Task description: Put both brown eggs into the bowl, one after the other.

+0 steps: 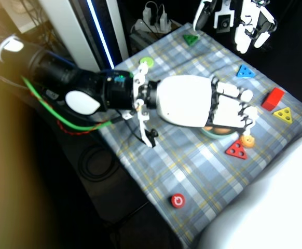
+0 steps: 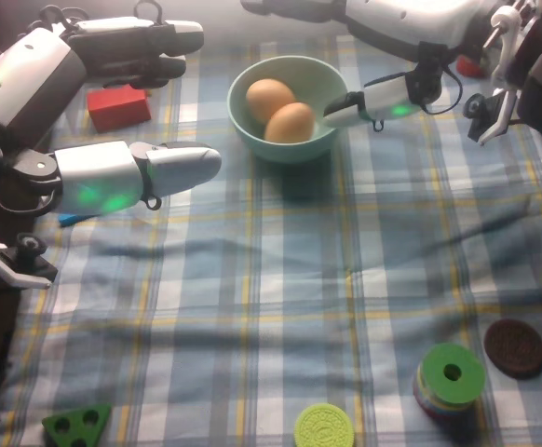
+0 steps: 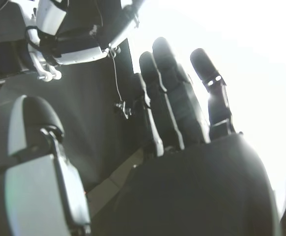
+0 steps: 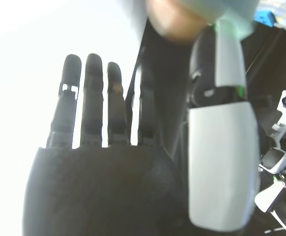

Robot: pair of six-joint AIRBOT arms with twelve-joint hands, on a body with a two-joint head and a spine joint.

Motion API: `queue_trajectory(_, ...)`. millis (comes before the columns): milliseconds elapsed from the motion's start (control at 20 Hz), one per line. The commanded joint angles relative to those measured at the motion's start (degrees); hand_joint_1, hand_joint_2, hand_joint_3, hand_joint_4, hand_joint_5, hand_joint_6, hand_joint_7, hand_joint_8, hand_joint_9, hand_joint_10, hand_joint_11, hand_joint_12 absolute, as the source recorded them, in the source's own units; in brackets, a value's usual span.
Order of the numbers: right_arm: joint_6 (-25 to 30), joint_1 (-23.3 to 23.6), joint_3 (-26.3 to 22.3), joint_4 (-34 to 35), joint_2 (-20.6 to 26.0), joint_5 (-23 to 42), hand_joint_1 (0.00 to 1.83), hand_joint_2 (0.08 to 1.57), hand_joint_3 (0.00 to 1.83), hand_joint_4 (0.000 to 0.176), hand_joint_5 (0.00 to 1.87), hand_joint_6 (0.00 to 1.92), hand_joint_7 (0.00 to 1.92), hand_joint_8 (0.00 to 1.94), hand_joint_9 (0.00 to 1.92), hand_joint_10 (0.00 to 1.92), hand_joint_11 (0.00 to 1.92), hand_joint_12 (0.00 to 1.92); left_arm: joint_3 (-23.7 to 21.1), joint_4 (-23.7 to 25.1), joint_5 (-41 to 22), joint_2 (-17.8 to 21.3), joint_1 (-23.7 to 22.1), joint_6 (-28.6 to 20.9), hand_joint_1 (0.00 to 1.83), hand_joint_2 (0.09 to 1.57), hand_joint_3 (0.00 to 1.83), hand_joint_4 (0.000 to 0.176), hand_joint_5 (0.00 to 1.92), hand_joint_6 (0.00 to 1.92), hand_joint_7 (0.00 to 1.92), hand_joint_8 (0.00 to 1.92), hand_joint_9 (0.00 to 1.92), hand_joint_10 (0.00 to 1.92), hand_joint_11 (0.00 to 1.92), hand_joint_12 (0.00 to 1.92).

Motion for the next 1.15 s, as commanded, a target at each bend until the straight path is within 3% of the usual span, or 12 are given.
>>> queue_trajectory(0,0.06,0.47,-0.19,1.31,0.89,7.26,1.06,0.9,0.0,0.176,0.06,0.0,0.15,0.0,0.21,0.01,0.0,0.73,0.23,1.28,-7.4,0.09,-0.37,-1.04,0.8,0.92,0.0,0.063,0.6,0.0,0.72,0.0,0.67,0.07,0.0,1.1)
queue_trajectory(400,0.35,-6.54,-7.57,7.92,9.74,22.94,0.99,0.93,0.0,0.171,0.13,0.0,0.3,0.01,0.33,0.01,0.0,0.98,0.24,2.23,-13.09,1.78,1.6,-9.61,0.86,0.91,0.0,0.028,0.62,0.0,0.75,0.01,0.66,0.1,0.0,1.38)
queue_trajectory(500,3.52,-13.95,-10.67,12.64,13.28,35.91,0.7,1.08,0.01,0.093,0.22,0.0,0.36,0.0,0.34,0.01,0.03,0.79,1.86,4.52,-18.17,2.34,3.72,-21.33,0.99,0.9,0.0,0.0,0.49,0.0,0.6,0.0,0.61,0.07,0.12,1.25)
queue_trajectory(550,5.91,-18.28,-12.13,15.48,14.42,43.74,0.73,1.11,0.0,0.086,0.31,0.0,0.44,0.0,0.42,0.02,0.05,0.93,3.82,5.58,-22.08,2.21,5.61,-30.97,0.86,0.97,0.01,0.0,0.28,0.0,0.48,0.0,0.43,0.02,0.02,0.74)
queue_trajectory(600,6.45,-20.05,-12.9,16.4,14.87,47.23,0.76,1.15,0.0,0.097,0.34,0.0,0.44,0.0,0.47,0.02,0.07,1.0,4.86,5.88,-24.18,2.07,6.81,-36.32,0.81,1.01,0.01,0.029,0.16,0.0,0.4,0.0,0.37,0.0,0.0,0.67)
queue_trajectory(700,6.22,-24.31,-15.81,18.07,16.37,56.0,0.86,1.24,0.0,0.007,0.29,0.0,0.46,0.0,0.56,0.01,0.24,0.74,7.93,6.7,-30.22,1.14,10.27,-51.58,0.74,1.01,0.0,0.0,0.14,0.0,0.39,0.0,0.45,0.01,0.11,0.74)
queue_trajectory(750,6.18,-26.15,-17.37,18.08,16.99,59.11,0.7,1.18,0.0,0.0,0.25,0.0,0.49,0.0,0.63,0.01,0.36,0.66,9.52,7.05,-34.03,0.04,11.96,-59.23,0.5,1.1,0.02,0.0,0.11,0.0,0.4,0.0,0.48,0.01,0.11,0.74)
queue_trajectory(850,6.1,-29.88,-19.85,17.93,17.38,64.31,0.91,1.13,0.0,0.045,0.26,0.01,0.41,0.0,0.55,0.0,0.29,0.48,11.39,7.89,-38.62,-2.1,13.54,-67.97,0.27,1.22,0.0,0.0,0.25,0.0,0.33,0.0,0.35,0.0,0.05,0.39)
queue_trajectory(950,5.9,-31.27,-21.91,17.76,18.69,67.2,0.51,1.24,0.0,0.059,0.23,0.0,0.29,0.0,0.37,0.0,0.22,0.37,11.46,11.05,-38.64,-2.29,10.22,-68.5,0.14,1.24,0.0,0.012,0.47,0.08,0.36,0.01,0.3,0.0,0.01,0.35)
queue_trajectory(1000,4.07,-30.12,-22.74,15.78,20.23,67.21,0.49,1.24,0.0,0.035,0.48,0.02,0.2,0.01,0.18,0.0,0.01,0.38,11.18,13.96,-38.67,-1.7,6.57,-66.28,0.03,1.31,0.02,0.124,0.33,0.05,0.12,0.0,0.08,0.0,0.0,0.05)
queue_trajectory(1050,3.54,-29.61,-22.72,15.32,20.45,67.21,0.43,1.23,0.0,0.077,0.45,0.01,0.12,0.01,0.09,0.01,0.0,0.08,11.22,15.11,-38.68,-1.44,4.73,-66.03,0.15,1.43,0.04,0.077,0.37,0.04,0.21,0.03,0.17,0.03,0.02,0.02)
queue_trajectory(1100,4.02,-29.13,-23.01,15.46,21.02,67.25,0.43,1.23,0.0,0.077,0.45,0.01,0.12,0.01,0.09,0.01,0.0,0.08,11.44,15.79,-38.68,-1.5,2.35,-66.08,0.15,1.43,0.04,0.077,0.37,0.04,0.21,0.03,0.17,0.03,0.02,0.02)
